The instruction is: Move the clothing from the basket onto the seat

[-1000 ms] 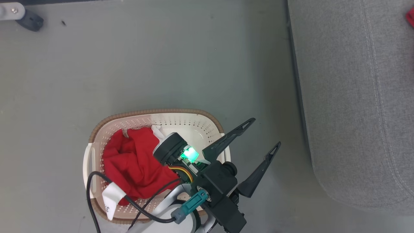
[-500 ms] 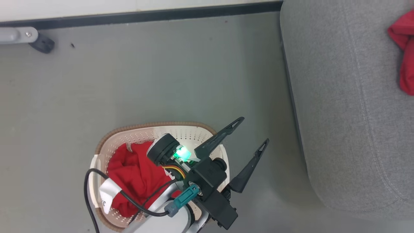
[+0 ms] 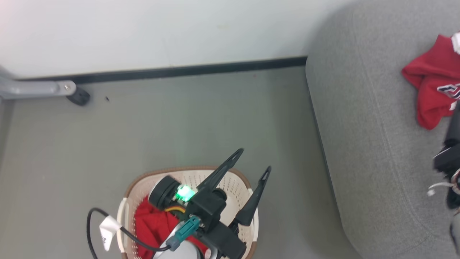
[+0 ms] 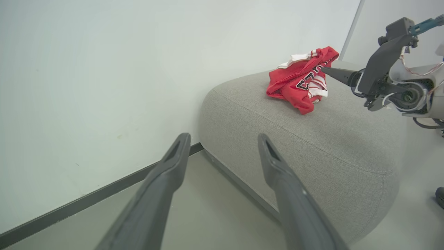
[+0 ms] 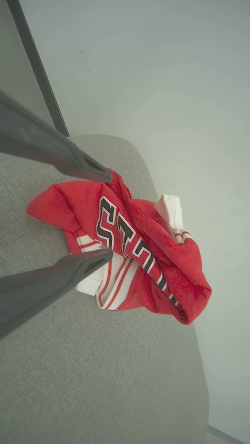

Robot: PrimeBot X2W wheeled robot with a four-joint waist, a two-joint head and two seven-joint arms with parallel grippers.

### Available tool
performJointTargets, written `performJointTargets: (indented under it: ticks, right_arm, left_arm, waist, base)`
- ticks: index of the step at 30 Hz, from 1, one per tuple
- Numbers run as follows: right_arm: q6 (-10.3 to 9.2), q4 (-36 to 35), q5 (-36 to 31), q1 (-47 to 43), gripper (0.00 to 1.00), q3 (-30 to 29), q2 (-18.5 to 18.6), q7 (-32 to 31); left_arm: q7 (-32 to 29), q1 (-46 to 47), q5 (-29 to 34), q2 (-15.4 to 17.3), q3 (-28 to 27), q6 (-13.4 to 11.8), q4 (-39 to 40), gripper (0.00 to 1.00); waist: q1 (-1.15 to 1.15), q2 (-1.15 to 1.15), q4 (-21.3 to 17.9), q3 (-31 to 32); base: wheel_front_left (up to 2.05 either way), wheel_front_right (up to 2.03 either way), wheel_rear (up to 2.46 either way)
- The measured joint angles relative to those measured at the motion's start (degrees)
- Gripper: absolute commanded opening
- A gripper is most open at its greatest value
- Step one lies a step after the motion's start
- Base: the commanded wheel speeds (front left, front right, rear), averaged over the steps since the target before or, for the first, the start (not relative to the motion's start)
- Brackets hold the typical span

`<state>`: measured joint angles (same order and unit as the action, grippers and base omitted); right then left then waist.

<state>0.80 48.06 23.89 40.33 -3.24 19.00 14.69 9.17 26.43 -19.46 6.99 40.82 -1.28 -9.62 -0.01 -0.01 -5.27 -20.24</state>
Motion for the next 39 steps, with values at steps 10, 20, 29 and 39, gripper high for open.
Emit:
performJointTargets:
  ticks: [10, 20, 29, 39]
  right_arm:
    - [2.23, -11.37, -3.25, -10.27, 1.0, 3.81, -5.15, 0.0]
    - [3.25, -21.86, -6.09, -18.42, 1.0, 7.69, -9.18, 0.0]
    - [3.5, -25.73, -7.42, -24.07, 1.0, 9.81, -9.85, 0.0]
    - [3.49, -28.67, -8.89, -31.64, 1.0, 11.32, -10.7, 0.0]
  left_arm:
    - [1.97, -6.81, -1.72, 1.03, -3.68, -3.38, 0.6, 1.0]
    - [3.07, -10.94, -2.81, 2.21, -10.25, -5.16, 0.48, 1.0]
    - [3.55, -14.15, -4.89, 2.75, -15.45, -5.45, -1.27, 1.0]
    - [3.63, -18.55, -5.69, 1.87, -18.67, -5.79, -4.19, 1.0]
  waist:
    - [-0.01, 0.0, 1.82, 6.47]
    - [0.0, 0.01, 3.86, 10.49]
    - [0.0, 0.0, 4.53, 13.01]
    - [0.0, 0.01, 4.95, 16.03]
  base:
    - [0.0, 0.0, 0.0]
    - [0.0, 0.0, 0.0]
    - [0.0, 0.0, 0.0]
    - [0.0, 0.0, 0.0]
